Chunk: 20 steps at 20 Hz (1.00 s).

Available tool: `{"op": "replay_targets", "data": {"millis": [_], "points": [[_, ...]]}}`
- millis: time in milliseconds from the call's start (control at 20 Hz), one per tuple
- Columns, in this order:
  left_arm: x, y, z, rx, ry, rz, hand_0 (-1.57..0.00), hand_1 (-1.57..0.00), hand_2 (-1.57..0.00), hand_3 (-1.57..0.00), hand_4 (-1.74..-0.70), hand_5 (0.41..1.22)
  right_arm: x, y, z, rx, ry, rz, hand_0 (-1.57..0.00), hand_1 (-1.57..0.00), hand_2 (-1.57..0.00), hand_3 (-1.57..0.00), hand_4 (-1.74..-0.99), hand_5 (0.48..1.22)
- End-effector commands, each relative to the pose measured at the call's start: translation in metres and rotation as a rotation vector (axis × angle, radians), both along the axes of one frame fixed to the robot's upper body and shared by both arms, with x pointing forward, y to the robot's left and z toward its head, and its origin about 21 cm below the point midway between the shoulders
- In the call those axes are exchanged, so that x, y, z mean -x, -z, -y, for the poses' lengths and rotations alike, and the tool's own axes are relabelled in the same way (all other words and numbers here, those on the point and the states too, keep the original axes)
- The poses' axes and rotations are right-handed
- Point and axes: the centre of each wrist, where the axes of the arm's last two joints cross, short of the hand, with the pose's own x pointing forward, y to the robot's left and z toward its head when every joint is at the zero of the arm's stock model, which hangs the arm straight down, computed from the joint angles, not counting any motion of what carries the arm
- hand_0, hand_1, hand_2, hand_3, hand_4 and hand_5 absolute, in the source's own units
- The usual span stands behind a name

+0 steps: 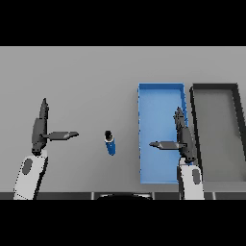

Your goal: Pick up the blue pipe and place it into the blue bin.

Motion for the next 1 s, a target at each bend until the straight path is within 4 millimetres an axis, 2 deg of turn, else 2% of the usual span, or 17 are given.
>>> {"op": "replay_targets", "data": {"millis": [0,250,300,400,500,600,700,850,900,950], "points": [[0.0,0.0,0.001,0.0,0.001,0.006,0.0,0.0,0.0,0.0,-0.97,0.593,0.0,0.0,0.001,0.0,0.002,0.0,0.0,0.0,0.0,0.0,-1.205,0.629],[0.002,0.001,0.006,-0.001,0.003,0.004,0.0,0.0,0.0,0.0,-0.97,0.593,0.003,-0.002,0.009,-0.001,0.003,0.011,0.0,0.0,0.0,0.0,-1.205,0.629],[0.011,0.004,-0.006,-0.072,0.122,0.009,0.0,0.0,0.0,0.0,-0.97,0.593,0.013,-0.005,0.024,0.142,-0.034,0.085,0.0,0.0,0.0,0.0,-1.205,0.629],[0.017,0.007,-0.024,-0.155,0.231,-0.008,0.0,0.0,0.0,0.0,-0.96,0.59,0.027,-0.009,0.034,0.275,-0.073,0.144,0.0,0.0,0.0,0.0,-1.197,0.627],[0.02,0.007,-0.031,-0.166,0.282,-0.003,0.0,0.0,0.0,0.0,-0.96,0.592,0.032,-0.013,0.029,0.303,-0.093,0.147,0.0,0.0,0.0,0.0,-1.193,0.622],[0.016,0.003,-0.029,-0.164,0.305,-0.012,0.0,0.0,0.0,0.0,-0.96,0.594,0.032,-0.013,0.029,0.306,-0.094,0.125,0.0,0.0,0.0,0.0,-1.206,0.625],[0.023,0.006,-0.029,-0.142,0.375,-0.002,0.0,0.0,0.0,0.0,-0.97,0.594,0.029,-0.014,0.028,0.311,-0.098,0.119,0.0,0.0,0.0,0.0,-1.197,0.621],[0.035,-0.005,-0.027,-0.159,0.499,-0.018,0.0,0.0,0.0,0.0,-1.01,0.561,0.027,-0.014,0.03,0.324,-0.106,0.121,0.0,0.0,0.0,0.0,-1.18,0.617],[0.039,-0.005,-0.024,-0.163,0.534,-0.042,0.0,0.0,0.0,0.0,-1.03,0.549,0.027,-0.014,0.028,0.321,-0.114,0.129,0.0,0.0,0.0,0.0,-1.179,0.616],[0.042,-0.004,-0.012,-0.158,0.571,-0.062,0.0,0.0,0.0,0.0,-1.05,0.535,0.025,-0.015,0.03,0.322,-0.107,0.122,0.0,0.0,0.0,0.0,-1.176,0.615]]}}
